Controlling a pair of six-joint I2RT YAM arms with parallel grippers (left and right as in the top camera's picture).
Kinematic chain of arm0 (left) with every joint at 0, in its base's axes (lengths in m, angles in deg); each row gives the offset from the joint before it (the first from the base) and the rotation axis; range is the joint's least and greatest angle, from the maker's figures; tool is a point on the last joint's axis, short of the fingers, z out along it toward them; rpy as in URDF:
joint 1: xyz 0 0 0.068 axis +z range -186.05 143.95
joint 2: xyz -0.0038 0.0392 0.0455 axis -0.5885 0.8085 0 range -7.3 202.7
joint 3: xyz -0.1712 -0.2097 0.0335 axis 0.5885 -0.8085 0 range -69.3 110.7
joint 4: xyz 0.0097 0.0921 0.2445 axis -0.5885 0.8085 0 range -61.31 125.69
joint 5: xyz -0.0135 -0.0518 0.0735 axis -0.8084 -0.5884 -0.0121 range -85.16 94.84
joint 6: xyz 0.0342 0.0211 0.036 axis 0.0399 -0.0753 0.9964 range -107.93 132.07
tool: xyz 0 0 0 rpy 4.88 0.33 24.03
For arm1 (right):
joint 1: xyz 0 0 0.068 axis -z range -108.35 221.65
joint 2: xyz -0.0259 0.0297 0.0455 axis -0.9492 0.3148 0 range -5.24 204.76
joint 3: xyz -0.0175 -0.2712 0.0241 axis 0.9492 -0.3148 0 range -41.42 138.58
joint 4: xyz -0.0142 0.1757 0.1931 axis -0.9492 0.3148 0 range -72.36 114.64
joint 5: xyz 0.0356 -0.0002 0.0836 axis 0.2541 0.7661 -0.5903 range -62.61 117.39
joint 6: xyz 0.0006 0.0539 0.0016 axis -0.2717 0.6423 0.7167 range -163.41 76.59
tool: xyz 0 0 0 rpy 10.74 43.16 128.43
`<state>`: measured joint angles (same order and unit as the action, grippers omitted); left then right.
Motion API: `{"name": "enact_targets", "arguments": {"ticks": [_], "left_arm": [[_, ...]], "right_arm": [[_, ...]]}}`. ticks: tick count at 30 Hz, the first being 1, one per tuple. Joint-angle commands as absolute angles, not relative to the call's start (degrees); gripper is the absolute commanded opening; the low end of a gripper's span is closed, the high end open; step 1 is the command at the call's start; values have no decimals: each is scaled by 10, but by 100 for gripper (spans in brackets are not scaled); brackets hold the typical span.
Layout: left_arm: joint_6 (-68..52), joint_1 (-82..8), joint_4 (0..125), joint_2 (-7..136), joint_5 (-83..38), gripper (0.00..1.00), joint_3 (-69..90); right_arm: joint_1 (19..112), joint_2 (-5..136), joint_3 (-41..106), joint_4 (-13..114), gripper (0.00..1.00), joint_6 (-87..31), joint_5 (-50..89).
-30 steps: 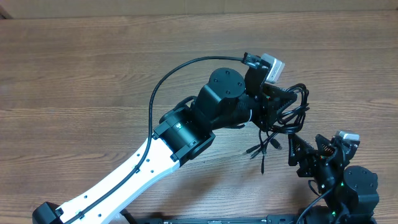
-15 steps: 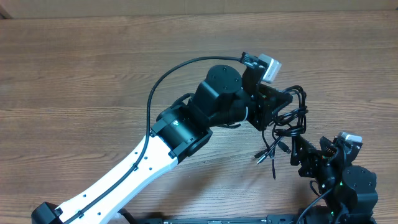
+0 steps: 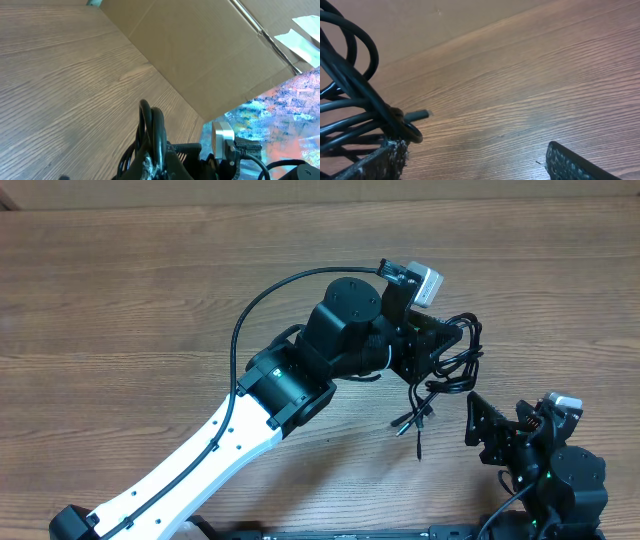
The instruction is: Untangle cables
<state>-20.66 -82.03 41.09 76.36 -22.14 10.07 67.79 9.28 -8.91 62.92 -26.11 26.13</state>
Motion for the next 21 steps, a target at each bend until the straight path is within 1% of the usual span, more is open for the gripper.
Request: {"name": "enact_targets", "arguments": {"ticks": [1,9,21], "left_arm": [[-218,-821,404,759,-233,4,111],[-218,-830,404,759,-233,4,111],[-218,-867,413,759,-282,4,111]], "right_arm": [[676,92,-93,628,86,-272,259],[676,92,-93,627,86,-272,258],[676,92,-93,623,87,-252,293]]}}
